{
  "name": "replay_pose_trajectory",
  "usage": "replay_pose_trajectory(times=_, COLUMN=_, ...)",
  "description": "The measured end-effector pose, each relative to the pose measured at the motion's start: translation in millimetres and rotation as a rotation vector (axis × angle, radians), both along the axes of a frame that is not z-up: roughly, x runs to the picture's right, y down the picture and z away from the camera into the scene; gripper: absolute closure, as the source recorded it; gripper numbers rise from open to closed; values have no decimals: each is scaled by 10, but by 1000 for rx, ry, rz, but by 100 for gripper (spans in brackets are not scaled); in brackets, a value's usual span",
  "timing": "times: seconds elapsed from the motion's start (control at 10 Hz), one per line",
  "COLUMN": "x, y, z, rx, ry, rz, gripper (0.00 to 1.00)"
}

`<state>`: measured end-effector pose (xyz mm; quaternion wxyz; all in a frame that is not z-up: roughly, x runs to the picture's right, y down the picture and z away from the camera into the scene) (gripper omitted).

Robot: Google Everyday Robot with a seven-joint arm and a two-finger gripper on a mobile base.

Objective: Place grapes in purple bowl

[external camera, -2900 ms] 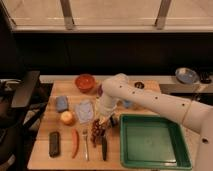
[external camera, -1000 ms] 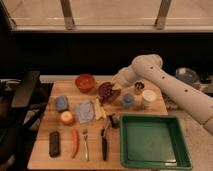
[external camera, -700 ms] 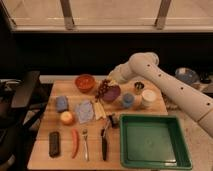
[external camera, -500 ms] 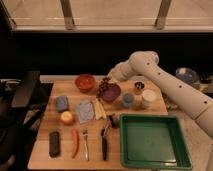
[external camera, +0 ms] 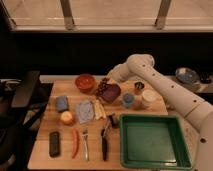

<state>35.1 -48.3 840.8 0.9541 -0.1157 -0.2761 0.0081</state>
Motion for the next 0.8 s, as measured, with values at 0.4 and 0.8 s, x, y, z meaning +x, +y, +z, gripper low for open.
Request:
replay_pose_trajectory(times=0.4, x=77, y=16, z=105, rx=-21, ry=8, rz=25, gripper=32)
replay_pose_trajectory(times=0.8, x=99, y=25, z=105, rx=-21, ry=13, rz=26, gripper=32)
